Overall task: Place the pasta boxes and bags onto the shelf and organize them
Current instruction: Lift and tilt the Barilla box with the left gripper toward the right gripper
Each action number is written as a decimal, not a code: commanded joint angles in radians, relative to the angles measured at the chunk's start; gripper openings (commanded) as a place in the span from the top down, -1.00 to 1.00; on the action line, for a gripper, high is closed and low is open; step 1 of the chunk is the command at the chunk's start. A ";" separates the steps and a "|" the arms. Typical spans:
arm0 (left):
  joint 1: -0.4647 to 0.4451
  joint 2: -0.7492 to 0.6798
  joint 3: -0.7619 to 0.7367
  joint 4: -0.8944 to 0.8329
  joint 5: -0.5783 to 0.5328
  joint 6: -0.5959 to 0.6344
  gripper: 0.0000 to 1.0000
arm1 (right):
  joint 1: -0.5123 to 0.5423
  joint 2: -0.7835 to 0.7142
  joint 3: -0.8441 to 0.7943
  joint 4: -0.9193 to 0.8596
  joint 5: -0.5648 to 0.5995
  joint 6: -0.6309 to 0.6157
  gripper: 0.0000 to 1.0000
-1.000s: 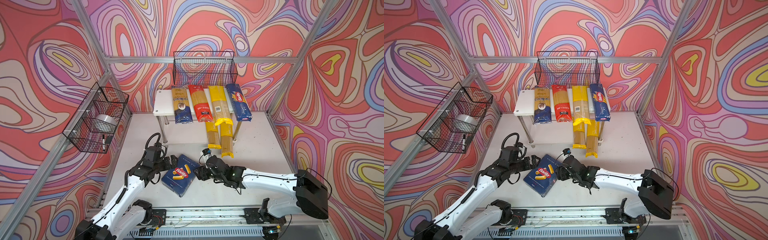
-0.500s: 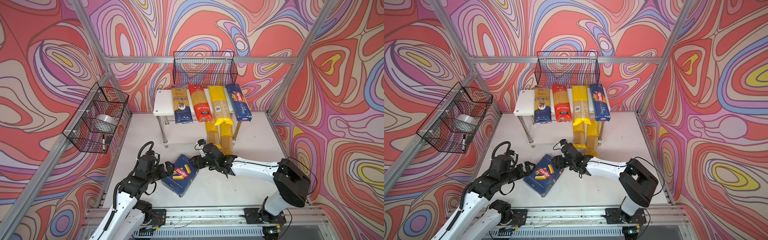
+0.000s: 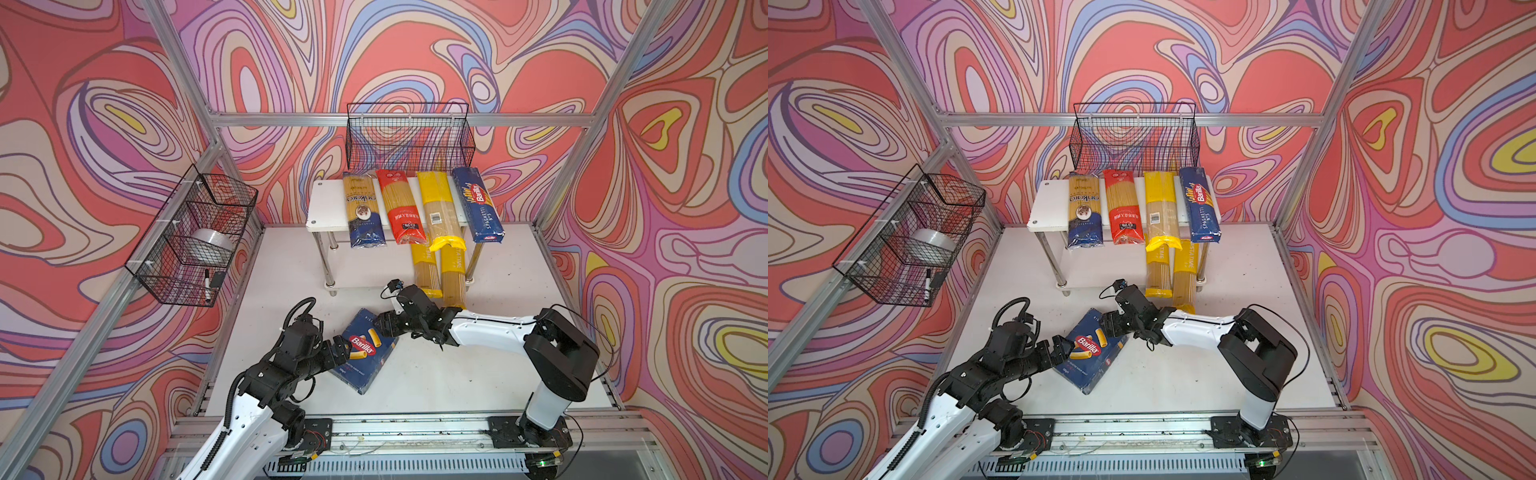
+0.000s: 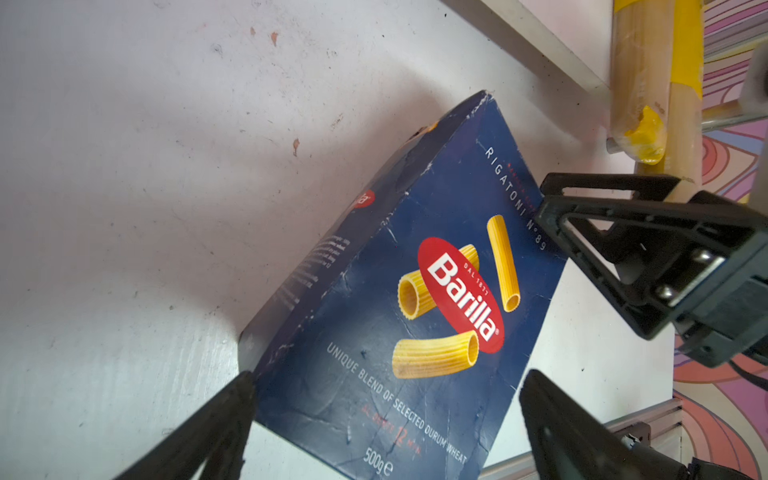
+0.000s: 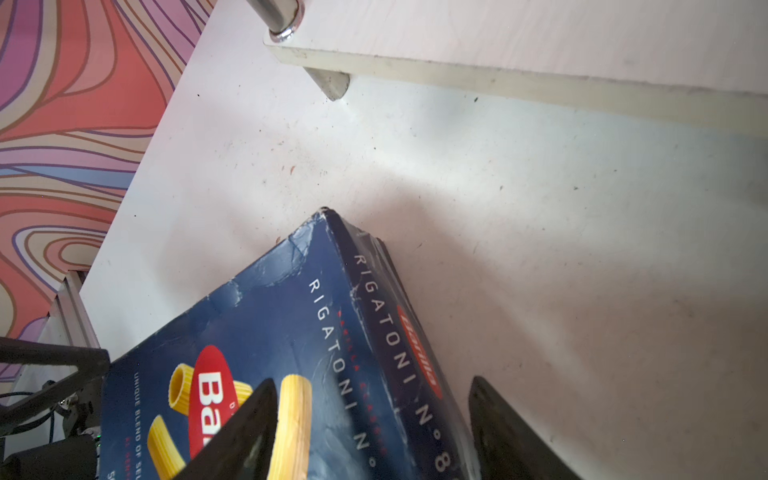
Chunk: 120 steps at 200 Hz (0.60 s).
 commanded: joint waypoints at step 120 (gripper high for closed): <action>-0.011 0.145 -0.078 0.319 0.051 -0.006 -1.00 | -0.004 -0.134 -0.131 0.036 -0.084 0.009 -0.50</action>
